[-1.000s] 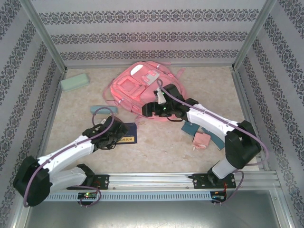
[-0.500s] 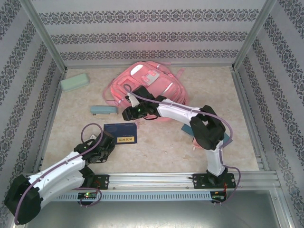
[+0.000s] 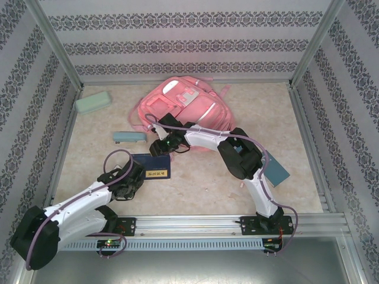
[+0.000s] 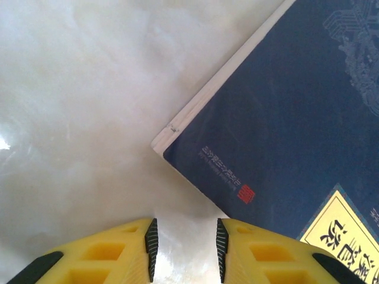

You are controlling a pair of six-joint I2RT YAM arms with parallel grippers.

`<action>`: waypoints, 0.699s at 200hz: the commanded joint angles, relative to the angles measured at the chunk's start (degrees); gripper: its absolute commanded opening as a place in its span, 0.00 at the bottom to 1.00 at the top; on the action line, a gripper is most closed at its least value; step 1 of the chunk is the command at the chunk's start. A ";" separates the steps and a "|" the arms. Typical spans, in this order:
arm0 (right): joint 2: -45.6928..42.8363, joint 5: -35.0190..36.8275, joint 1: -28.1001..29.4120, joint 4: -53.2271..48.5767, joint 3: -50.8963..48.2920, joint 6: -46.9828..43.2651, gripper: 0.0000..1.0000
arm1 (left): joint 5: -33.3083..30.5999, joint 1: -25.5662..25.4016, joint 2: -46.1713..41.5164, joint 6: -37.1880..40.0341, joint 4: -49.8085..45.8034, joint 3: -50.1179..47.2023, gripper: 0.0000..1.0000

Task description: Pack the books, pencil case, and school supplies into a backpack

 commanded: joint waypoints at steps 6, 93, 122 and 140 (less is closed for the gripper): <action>-0.02 1.26 0.58 -0.94 -3.48 -2.48 0.45 | -0.97 4.03 4.72 6.61 2.98 2.41 0.34; -12.60 -1.46 4.86 1.74 -18.52 1.98 0.44 | 0.30 12.06 13.40 18.47 2.60 10.53 0.33; -15.77 -2.70 5.33 1.68 -21.01 2.77 0.44 | 1.11 12.16 13.49 20.42 1.11 13.65 0.34; -16.56 -1.64 4.98 1.47 -21.38 2.77 0.44 | 2.03 12.09 12.15 20.41 -0.43 13.93 0.36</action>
